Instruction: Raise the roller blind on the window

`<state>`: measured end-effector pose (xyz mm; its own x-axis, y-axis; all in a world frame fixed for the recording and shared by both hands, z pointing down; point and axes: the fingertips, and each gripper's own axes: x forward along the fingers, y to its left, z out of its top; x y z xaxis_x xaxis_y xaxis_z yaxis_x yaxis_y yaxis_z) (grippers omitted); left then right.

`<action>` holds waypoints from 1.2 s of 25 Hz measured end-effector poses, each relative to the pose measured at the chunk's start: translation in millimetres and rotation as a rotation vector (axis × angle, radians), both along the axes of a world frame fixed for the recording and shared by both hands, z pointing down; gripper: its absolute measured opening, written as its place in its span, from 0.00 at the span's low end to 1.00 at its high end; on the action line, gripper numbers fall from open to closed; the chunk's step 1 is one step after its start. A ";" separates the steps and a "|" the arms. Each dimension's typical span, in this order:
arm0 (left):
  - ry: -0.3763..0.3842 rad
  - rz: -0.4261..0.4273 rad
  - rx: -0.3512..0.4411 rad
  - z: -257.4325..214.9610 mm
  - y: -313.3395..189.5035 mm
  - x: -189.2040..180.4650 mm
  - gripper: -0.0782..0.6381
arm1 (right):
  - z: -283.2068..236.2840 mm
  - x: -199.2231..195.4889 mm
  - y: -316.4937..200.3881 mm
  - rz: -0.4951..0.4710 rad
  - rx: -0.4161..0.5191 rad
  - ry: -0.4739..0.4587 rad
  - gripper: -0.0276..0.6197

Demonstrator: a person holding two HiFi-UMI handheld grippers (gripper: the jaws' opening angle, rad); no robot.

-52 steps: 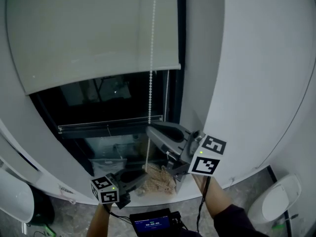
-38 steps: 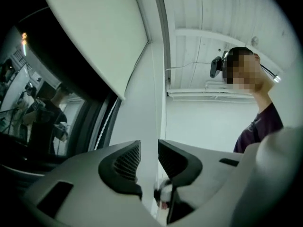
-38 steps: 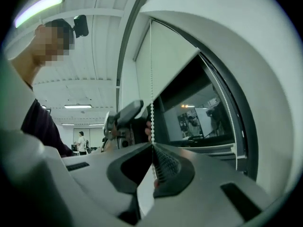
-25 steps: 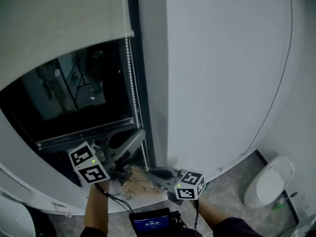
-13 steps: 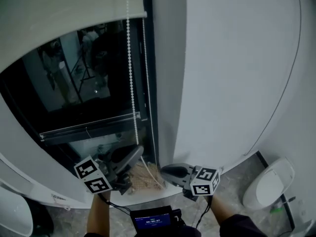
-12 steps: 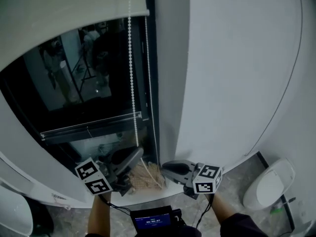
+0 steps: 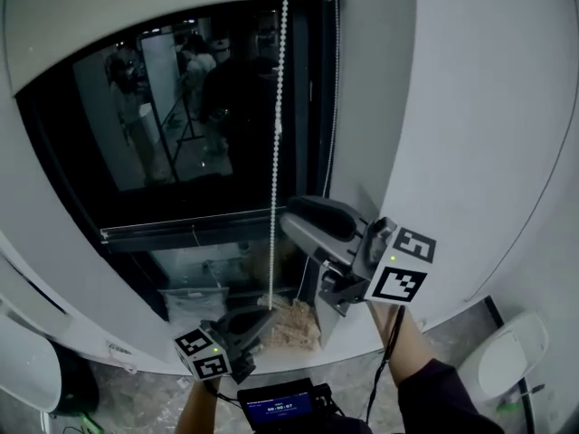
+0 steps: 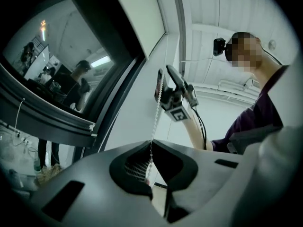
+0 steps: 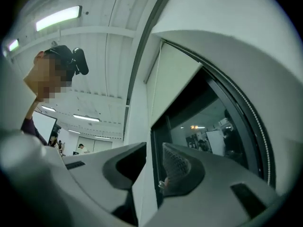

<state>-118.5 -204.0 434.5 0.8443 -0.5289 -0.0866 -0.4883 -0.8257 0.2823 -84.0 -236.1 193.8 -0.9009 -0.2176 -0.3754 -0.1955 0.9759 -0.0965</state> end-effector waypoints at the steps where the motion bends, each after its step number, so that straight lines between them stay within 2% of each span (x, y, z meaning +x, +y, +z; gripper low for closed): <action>1: -0.011 0.000 -0.006 9.6 2.0 -1.1 0.13 | -7.9 -8.3 0.9 -0.012 0.005 -0.009 0.18; 4: -0.027 -0.008 -0.042 31.2 5.1 -3.5 0.13 | -15.9 -25.0 4.2 -0.032 0.000 -0.013 0.18; 5: -0.025 -0.013 -0.054 36.9 4.8 -5.7 0.13 | -13.8 -27.4 3.7 -0.018 -0.004 -0.008 0.17; 6: -0.024 -0.019 -0.062 42.2 3.8 -9.1 0.13 | -10.0 -29.0 2.6 0.001 -0.006 0.000 0.08; 9: -0.012 -0.018 -0.100 57.2 -0.4 -21.3 0.13 | 4.8 -30.2 2.3 0.050 0.006 0.029 0.07; 10: 0.021 0.011 -0.130 61.3 -0.2 -23.6 0.13 | 9.7 -28.1 2.1 0.068 0.014 0.036 0.07; 12: 0.132 0.091 -0.202 60.6 3.6 -25.5 0.13 | 19.6 -19.3 0.3 0.106 0.022 0.045 0.07; 14: 0.227 0.125 -0.216 46.3 5.1 -29.0 0.13 | 30.6 -9.3 -0.3 0.131 0.016 0.061 0.07; 16: 0.284 0.143 -0.167 19.8 2.2 -32.7 0.13 | 42.8 -0.6 -0.8 0.155 0.012 0.085 0.07; 18: 0.310 0.177 -0.091 -15.0 -0.6 -33.3 0.13 | 56.2 7.0 -2.0 0.176 0.001 0.104 0.07; 24: 0.257 0.343 0.132 -112.0 4.8 -12.4 0.19 | 95.2 23.0 3.3 0.216 -0.025 0.166 0.07; 25: 0.265 0.380 0.156 -126.3 8.0 -7.5 0.25 | 100.3 25.5 5.5 0.222 -0.023 0.178 0.07; 27: 0.257 0.416 0.194 -148.9 9.2 4.9 0.50 | 107.6 32.0 10.1 0.226 -0.025 0.191 0.07; 30: 0.198 0.365 0.231 -166.5 -5.7 24.5 0.51 | 110.7 37.7 20.5 0.209 -0.024 0.195 0.07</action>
